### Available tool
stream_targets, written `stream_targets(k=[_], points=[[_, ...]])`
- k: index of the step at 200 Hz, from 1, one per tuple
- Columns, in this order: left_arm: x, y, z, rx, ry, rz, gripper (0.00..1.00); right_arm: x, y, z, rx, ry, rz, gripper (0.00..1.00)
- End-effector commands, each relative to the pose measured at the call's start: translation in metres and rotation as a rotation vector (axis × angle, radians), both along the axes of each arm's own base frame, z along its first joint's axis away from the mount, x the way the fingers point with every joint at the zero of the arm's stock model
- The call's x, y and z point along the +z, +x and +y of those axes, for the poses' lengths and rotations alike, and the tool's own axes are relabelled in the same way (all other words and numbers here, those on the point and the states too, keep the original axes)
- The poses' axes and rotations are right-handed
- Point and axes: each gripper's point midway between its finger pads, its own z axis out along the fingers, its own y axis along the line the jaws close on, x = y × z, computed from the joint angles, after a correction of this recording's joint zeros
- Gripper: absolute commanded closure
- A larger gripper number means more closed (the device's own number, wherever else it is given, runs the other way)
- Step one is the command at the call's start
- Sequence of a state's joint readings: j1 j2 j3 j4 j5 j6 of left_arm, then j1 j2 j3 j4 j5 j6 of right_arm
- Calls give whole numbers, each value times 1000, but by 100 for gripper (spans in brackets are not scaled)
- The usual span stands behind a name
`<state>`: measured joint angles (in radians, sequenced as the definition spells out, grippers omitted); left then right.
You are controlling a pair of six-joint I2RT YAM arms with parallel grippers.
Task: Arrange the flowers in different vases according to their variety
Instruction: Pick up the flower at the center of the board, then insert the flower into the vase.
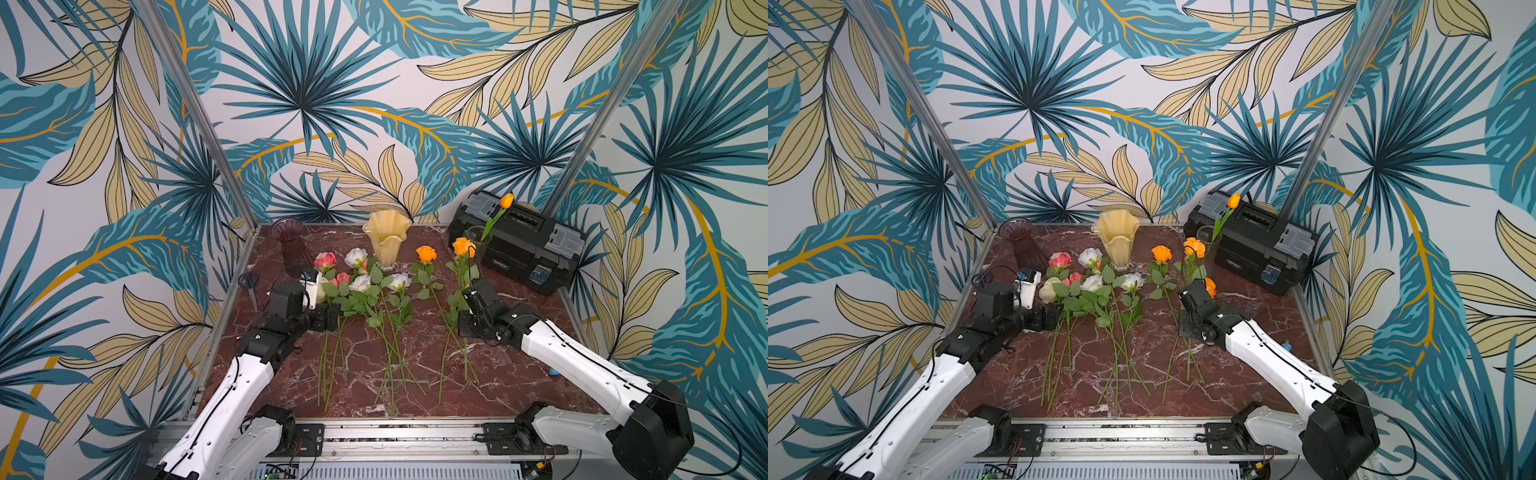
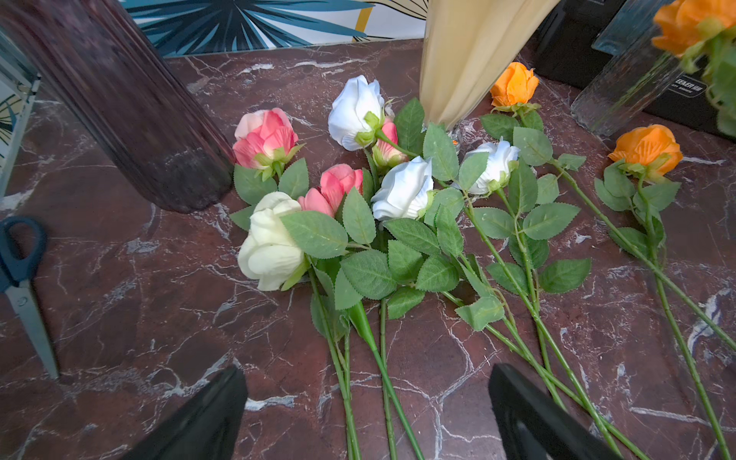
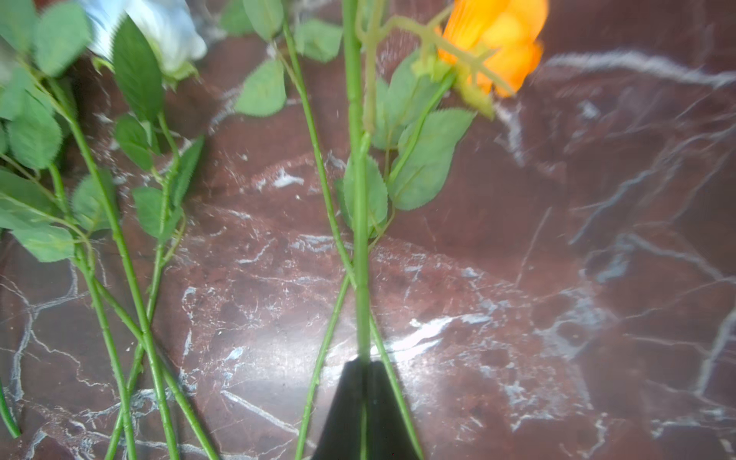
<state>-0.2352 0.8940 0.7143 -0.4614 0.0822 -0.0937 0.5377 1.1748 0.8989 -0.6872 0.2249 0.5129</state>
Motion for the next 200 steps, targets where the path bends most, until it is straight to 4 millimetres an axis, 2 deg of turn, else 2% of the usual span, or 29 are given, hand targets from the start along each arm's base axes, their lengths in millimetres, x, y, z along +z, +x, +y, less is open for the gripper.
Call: stream_targets(k=[1, 46, 103, 153, 175, 200], points=[[18, 0, 0, -5, -1, -47, 0, 28, 7, -10, 12, -65, -96, 100], [19, 0, 0, -3, 0, -51, 0, 81, 19, -17, 44, -125, -267, 100], [18, 0, 1, -3, 3, -51, 0, 161, 51, -19, 44, -198, -547, 100], [17, 2, -4, -22, -10, -46, 0, 226, 100, -25, -72, -232, -809, 100], [16, 1, -5, -30, -11, -41, 0, 246, 122, -31, -121, -218, -888, 100], [15, 0, -5, -32, -8, -39, 0, 264, 150, -48, -192, -203, -953, 100]])
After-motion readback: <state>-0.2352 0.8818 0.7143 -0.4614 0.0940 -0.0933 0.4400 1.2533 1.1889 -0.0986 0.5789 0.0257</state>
